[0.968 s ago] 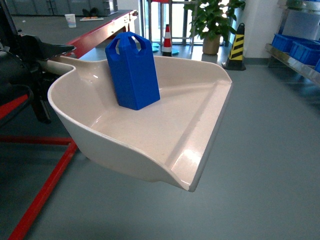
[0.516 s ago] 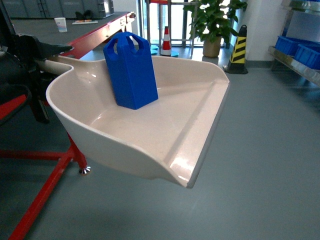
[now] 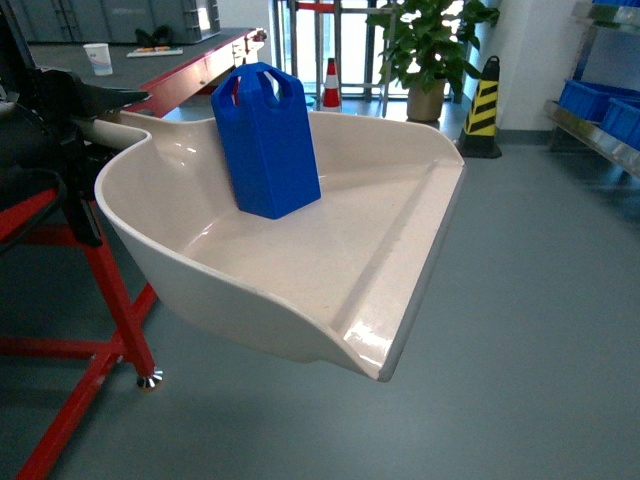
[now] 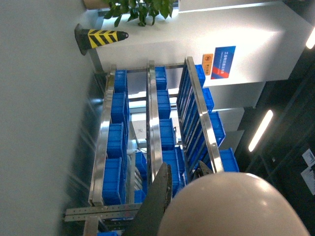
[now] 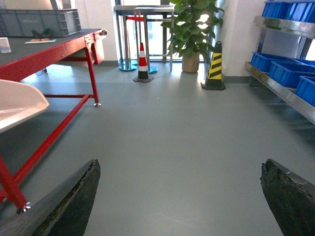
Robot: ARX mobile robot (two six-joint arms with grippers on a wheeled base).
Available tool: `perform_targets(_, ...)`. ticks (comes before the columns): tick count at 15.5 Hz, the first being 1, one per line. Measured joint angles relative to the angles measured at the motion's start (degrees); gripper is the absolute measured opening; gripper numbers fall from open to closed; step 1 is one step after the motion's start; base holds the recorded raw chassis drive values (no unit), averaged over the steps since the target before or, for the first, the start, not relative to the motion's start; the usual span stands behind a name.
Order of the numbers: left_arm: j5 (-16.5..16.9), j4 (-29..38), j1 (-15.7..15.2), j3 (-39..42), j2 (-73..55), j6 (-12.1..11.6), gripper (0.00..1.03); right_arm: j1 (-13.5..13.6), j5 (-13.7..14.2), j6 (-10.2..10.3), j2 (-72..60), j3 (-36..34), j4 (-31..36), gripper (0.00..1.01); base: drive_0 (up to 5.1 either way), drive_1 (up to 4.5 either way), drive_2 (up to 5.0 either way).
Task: Place part in tray to right shelf
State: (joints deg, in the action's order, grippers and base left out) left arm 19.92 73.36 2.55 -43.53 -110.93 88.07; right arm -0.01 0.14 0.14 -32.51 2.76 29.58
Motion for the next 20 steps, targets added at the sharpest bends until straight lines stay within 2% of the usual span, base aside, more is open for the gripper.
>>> perform_targets(20, -0.2, 0.0, -0.1, -0.1, -0.2, 0.0, 0.12, 0.0, -0.2, 0.0, 0.0, 0.0, 0.0, 0.98, 0.2, 4.43, -4.1)
